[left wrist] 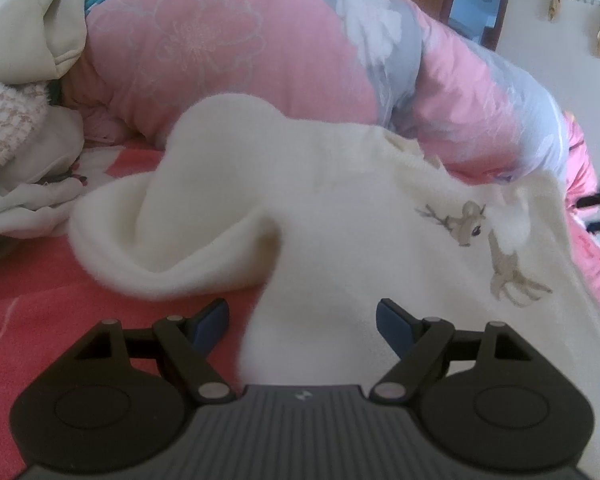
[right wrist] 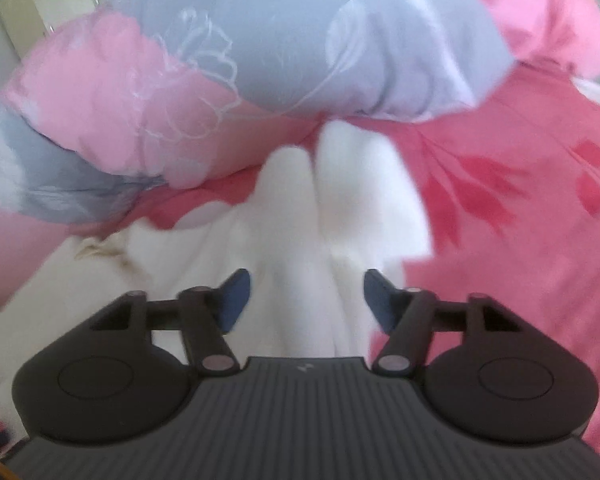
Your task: Fold towel
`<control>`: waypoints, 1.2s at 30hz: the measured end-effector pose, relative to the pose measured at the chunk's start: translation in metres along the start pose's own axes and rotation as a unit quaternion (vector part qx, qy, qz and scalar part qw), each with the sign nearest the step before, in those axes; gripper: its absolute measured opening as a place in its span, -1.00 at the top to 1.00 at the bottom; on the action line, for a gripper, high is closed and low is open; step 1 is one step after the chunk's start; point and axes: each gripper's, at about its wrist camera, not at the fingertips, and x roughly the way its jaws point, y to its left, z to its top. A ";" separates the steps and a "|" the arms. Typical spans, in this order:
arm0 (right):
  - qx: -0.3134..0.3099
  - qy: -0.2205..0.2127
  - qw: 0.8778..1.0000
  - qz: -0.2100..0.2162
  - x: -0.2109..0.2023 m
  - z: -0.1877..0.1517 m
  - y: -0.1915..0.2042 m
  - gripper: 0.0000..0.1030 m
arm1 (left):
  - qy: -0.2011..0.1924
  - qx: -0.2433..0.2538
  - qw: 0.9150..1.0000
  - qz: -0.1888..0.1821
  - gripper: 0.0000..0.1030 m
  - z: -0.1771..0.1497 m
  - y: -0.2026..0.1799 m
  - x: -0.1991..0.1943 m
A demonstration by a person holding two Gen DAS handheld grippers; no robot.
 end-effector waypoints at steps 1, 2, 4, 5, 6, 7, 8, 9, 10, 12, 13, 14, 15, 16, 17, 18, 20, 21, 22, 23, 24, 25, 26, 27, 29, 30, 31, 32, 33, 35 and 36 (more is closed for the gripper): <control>0.003 0.004 1.000 0.018 -0.019 -0.007 -0.001 -0.27 | -0.001 -0.007 1.000 -0.007 -0.59 0.001 0.002 -0.001; 0.007 0.009 0.999 0.036 -0.038 -0.013 -0.003 -0.28 | -0.002 -0.021 1.000 -0.019 -0.59 0.002 0.005 -0.002; 0.009 0.017 0.997 0.080 -0.072 -0.030 0.003 -0.33 | -0.003 -0.051 0.998 -0.039 -0.59 0.005 0.012 -0.004; 0.010 0.022 0.994 0.111 -0.088 -0.040 0.005 -0.36 | -0.002 -0.072 0.996 -0.044 -0.59 0.007 0.016 -0.003; 0.011 0.027 0.989 0.143 -0.103 -0.052 0.007 -0.42 | -0.001 -0.093 0.994 -0.049 -0.58 0.009 0.021 -0.003; 0.012 0.032 0.984 0.173 -0.113 -0.063 0.009 -0.46 | 0.002 -0.112 0.992 -0.053 -0.55 0.011 0.025 -0.001; 0.014 0.038 0.979 0.202 -0.122 -0.075 0.012 -0.47 | 0.006 -0.131 0.990 -0.057 -0.53 0.013 0.029 0.002; 0.016 0.046 0.973 0.227 -0.124 -0.086 0.014 -0.47 | 0.010 -0.147 0.987 -0.059 -0.52 0.016 0.033 0.006; 0.019 0.054 0.966 0.250 -0.125 -0.097 0.017 -0.47 | 0.013 -0.156 0.986 -0.058 -0.51 0.019 0.035 0.009; 0.030 0.075 0.955 0.286 -0.115 -0.118 0.020 -0.47 | 0.021 -0.168 0.984 -0.055 -0.49 0.025 0.038 0.017; 0.029 0.088 0.951 0.295 -0.104 -0.129 0.023 -0.47 | 0.024 -0.165 0.985 -0.050 -0.49 0.028 0.037 0.021; 0.026 0.099 0.950 0.297 -0.093 -0.138 0.025 -0.47 | 0.025 -0.156 0.986 -0.043 -0.49 0.032 0.035 0.024; 0.024 0.109 0.949 0.296 -0.083 -0.146 0.027 -0.47 | 0.026 -0.146 0.988 -0.035 -0.49 0.036 0.032 0.027; 0.023 0.117 0.949 0.292 -0.071 -0.153 0.028 -0.45 | 0.027 -0.139 0.990 -0.028 -0.49 0.040 0.030 0.030; 0.022 0.124 0.949 0.288 -0.060 -0.160 0.029 -0.43 | 0.025 -0.140 0.990 -0.023 -0.49 0.044 0.031 0.032; 0.021 0.131 0.950 0.283 -0.048 -0.167 0.029 -0.39 | 0.022 -0.142 0.990 -0.017 -0.48 0.048 0.033 0.034; 0.015 0.122 0.950 0.288 -0.041 -0.172 0.026 -0.23 | 0.018 -0.146 0.989 -0.006 -0.31 0.057 0.036 0.038; 0.012 0.116 0.950 0.291 -0.038 -0.174 0.025 -0.20 | 0.015 -0.148 0.989 0.000 -0.16 0.061 0.038 0.040; 0.009 0.110 0.950 0.293 -0.035 -0.176 0.023 -0.19 | 0.008 -0.154 0.988 0.004 -0.02 0.067 0.043 0.041; 0.006 0.104 0.949 0.297 -0.035 -0.176 0.022 -0.19 | -0.001 -0.164 0.986 0.007 0.05 0.072 0.047 0.040; 0.001 0.098 0.949 0.298 -0.033 -0.175 0.022 -0.15 | -0.012 -0.178 0.984 0.010 0.16 0.078 0.054 0.039; -0.006 0.093 0.950 0.299 -0.033 -0.175 0.021 -0.11 | -0.024 -0.193 0.981 0.014 0.20 0.084 0.062 0.036; -0.010 0.089 0.949 0.301 -0.031 -0.177 0.021 -0.09 | -0.036 -0.208 0.977 0.017 0.20 0.090 0.070 0.034; -0.014 0.085 0.949 0.304 -0.032 -0.179 0.018 -0.09 | -0.048 -0.222 0.974 0.020 0.20 0.096 0.077 0.032; -0.024 0.077 0.948 0.309 -0.033 -0.180 0.013 -0.09 | -0.051 -0.233 0.971 0.025 0.20 0.102 0.085 0.035; -0.028 0.074 0.947 0.311 -0.033 -0.180 0.012 -0.09 | -0.050 -0.232 0.971 0.029 0.20 0.103 0.088 0.039; -0.031 0.071 0.947 0.312 -0.032 -0.180 0.011 -0.09 | -0.047 -0.221 0.973 0.038 0.19 0.103 0.086 0.044; -0.032 0.069 0.946 0.314 -0.032 -0.180 0.010 -0.09 | -0.043 -0.201 0.977 0.051 0.18 0.102 0.082 0.050; -0.031 0.068 0.946 0.316 -0.032 -0.180 0.009 -0.09 | -0.040 -0.179 0.981 0.067 0.16 0.100 0.076 0.057; -0.030 0.066 0.945 0.319 -0.031 -0.180 0.007 -0.10 | -0.026 -0.144 0.984 0.097 0.09 0.093 0.067 0.070; -0.029 0.066 0.945 0.321 -0.030 -0.181 0.007 -0.10 | -0.022 -0.137 0.985 0.107 0.02 0.089 0.064 0.073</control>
